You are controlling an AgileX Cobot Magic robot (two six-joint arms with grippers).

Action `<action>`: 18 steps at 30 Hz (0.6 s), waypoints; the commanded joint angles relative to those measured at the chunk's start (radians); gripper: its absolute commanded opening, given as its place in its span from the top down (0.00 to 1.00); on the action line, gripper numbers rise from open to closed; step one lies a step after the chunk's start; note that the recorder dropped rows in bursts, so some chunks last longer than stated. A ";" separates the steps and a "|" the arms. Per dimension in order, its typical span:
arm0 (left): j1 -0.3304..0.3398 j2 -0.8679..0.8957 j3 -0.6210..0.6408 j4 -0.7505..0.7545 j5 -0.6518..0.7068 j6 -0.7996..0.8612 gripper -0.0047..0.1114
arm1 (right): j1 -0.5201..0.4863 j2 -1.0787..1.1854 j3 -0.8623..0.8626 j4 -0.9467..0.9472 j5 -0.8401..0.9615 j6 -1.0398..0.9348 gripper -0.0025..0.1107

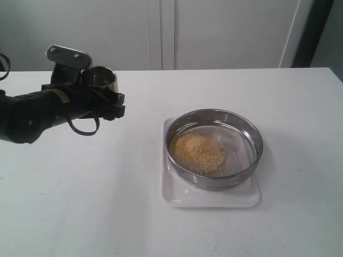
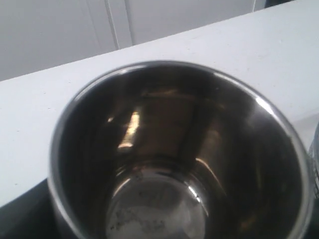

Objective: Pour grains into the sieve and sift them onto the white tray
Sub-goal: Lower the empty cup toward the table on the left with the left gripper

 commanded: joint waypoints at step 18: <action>0.116 0.135 0.037 -0.141 -0.280 0.057 0.96 | -0.006 -0.006 0.006 -0.002 -0.011 -0.002 0.98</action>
